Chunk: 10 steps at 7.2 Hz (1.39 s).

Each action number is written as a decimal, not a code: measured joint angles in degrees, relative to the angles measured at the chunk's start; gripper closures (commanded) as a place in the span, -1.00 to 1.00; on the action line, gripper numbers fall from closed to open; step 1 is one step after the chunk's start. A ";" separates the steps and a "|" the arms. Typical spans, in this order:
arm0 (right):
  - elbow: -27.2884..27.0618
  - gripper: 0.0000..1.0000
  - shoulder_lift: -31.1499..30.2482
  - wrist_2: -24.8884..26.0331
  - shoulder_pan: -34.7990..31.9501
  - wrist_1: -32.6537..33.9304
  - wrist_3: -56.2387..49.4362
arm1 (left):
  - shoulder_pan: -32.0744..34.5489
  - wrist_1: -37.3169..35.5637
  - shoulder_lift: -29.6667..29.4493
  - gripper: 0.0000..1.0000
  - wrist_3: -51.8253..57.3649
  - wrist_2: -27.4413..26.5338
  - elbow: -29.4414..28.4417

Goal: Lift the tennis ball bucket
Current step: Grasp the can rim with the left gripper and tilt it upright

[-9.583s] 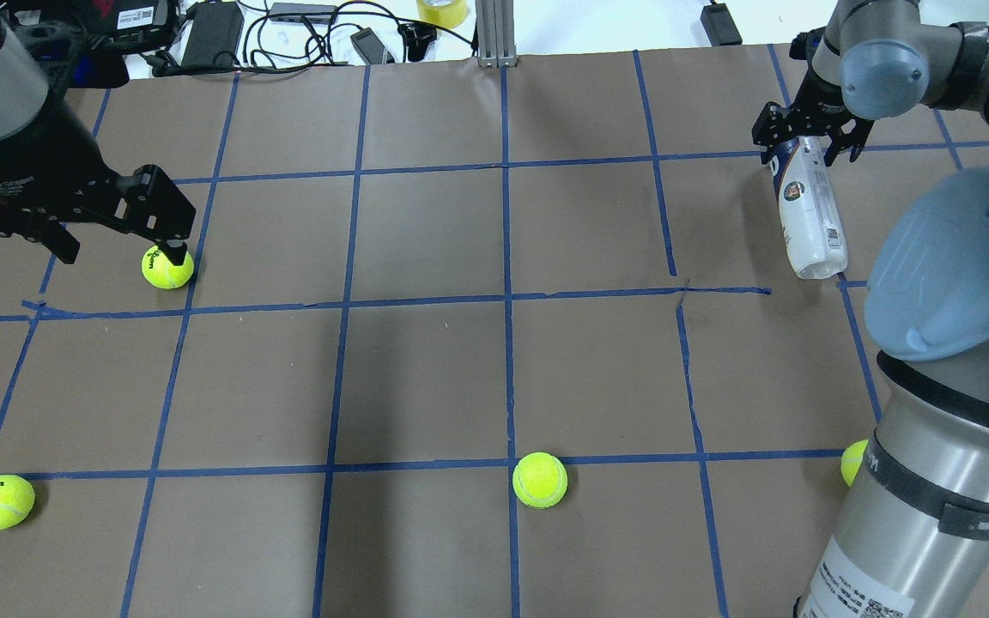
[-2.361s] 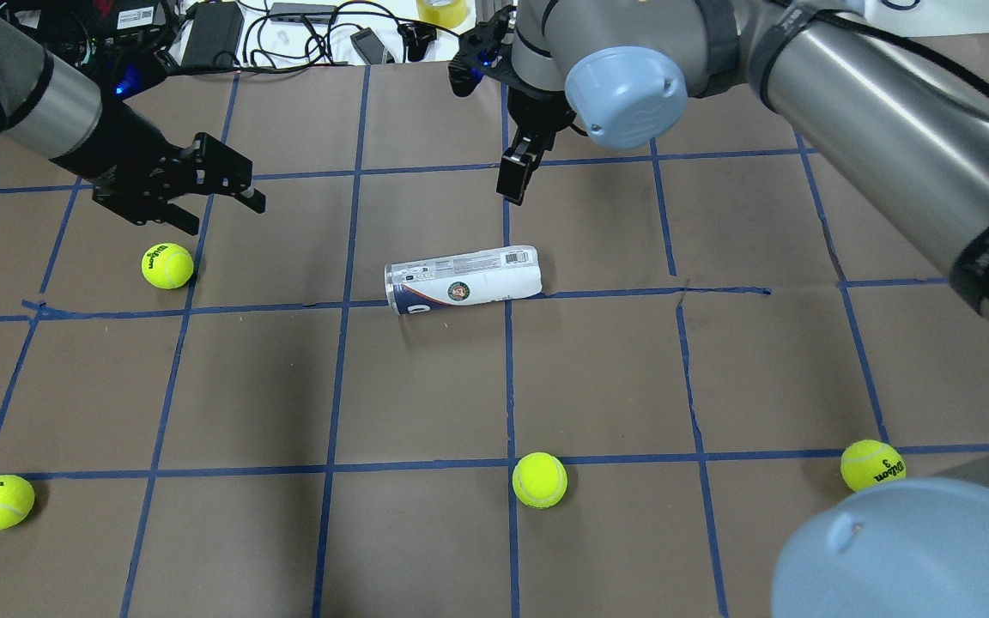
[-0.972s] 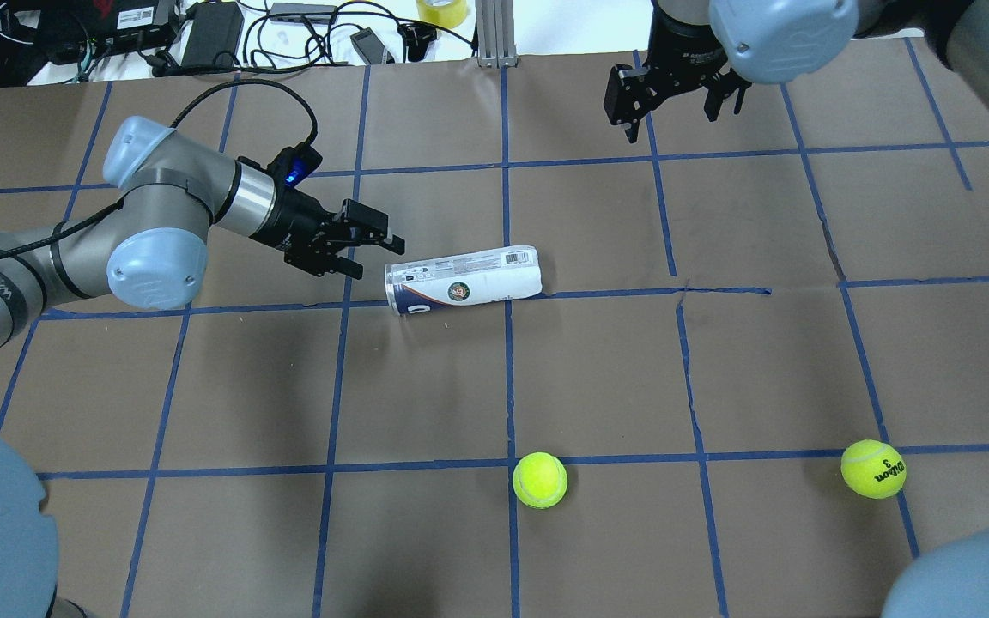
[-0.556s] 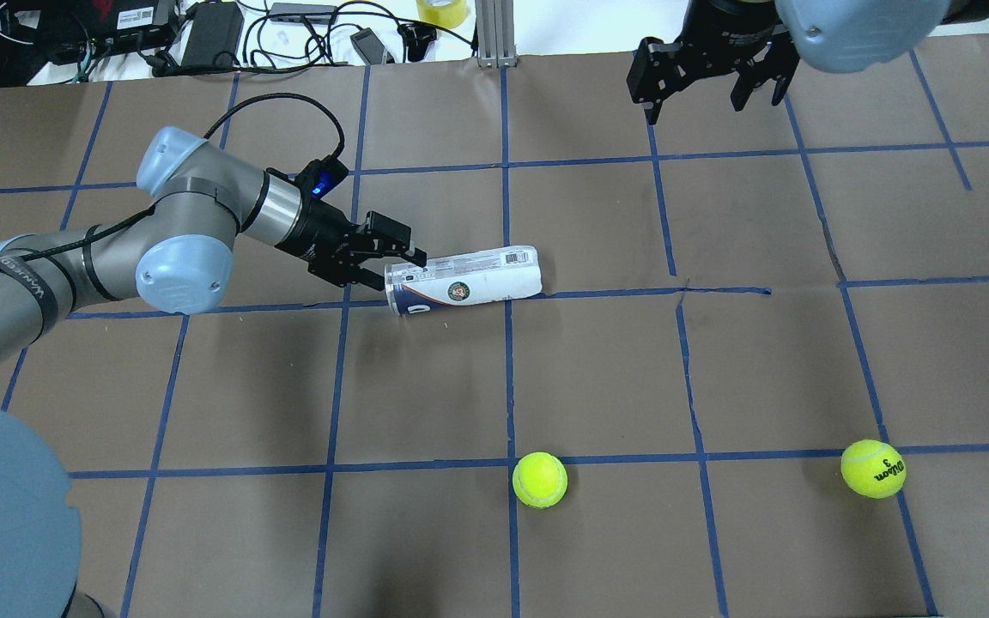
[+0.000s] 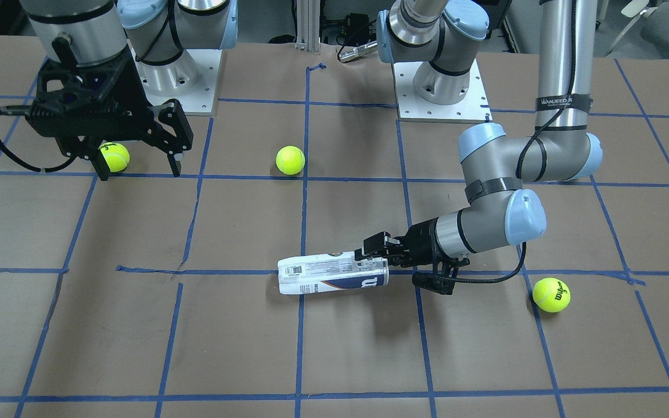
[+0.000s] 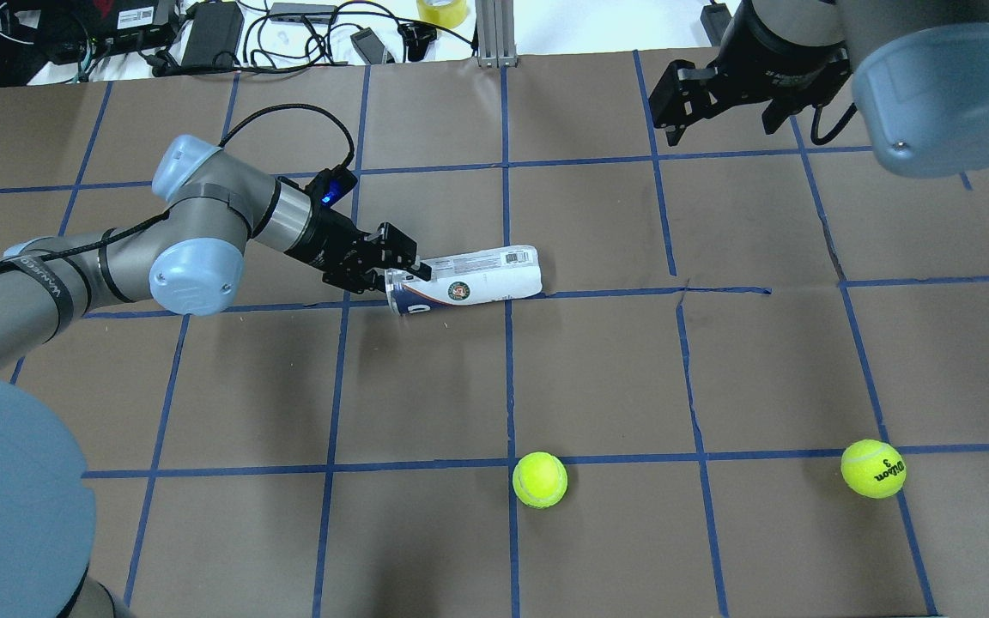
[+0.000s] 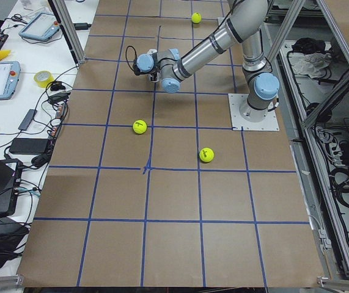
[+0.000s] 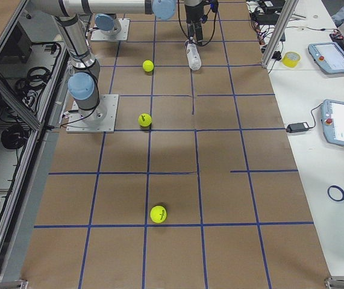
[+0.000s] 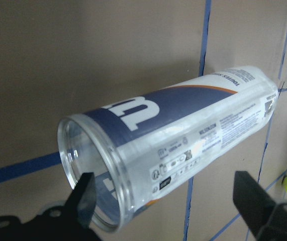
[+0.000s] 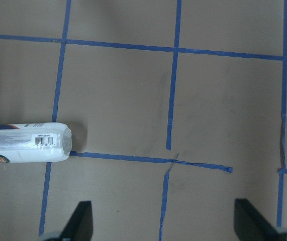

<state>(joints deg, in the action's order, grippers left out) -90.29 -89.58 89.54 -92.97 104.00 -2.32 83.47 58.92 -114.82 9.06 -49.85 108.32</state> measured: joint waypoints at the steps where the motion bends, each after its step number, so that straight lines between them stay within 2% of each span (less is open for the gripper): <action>1: 0.50 -1.00 -0.35 0.18 -0.06 -1.63 -0.05 | -0.02 0.11 0.02 1.00 -4.55 0.07 -0.57; 4: 0.91 -1.00 -0.76 -0.24 -0.11 -3.03 -0.14 | -0.02 2.39 0.89 1.00 -23.01 1.13 -7.00; 7: 0.74 -1.00 -0.79 -0.16 0.21 -2.62 -0.26 | 0.20 4.29 2.75 1.00 -38.99 1.94 -17.06; 8: 0.70 -1.00 -0.76 0.07 0.26 -2.61 -0.54 | 0.20 5.83 3.29 1.00 -40.52 0.61 -20.47; 9: 0.67 -1.00 -0.72 0.20 0.23 -2.59 -0.93 | 0.65 7.46 3.37 1.00 -39.75 -2.90 -23.68; 10: 0.66 -1.00 -0.70 0.08 0.19 -2.58 -1.05 | 2.16 9.82 3.30 1.00 -36.03 -8.76 -26.47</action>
<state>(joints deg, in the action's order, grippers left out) -89.63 -90.28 89.62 -92.78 101.42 -3.37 85.63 68.75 -111.52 -26.97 -58.62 81.85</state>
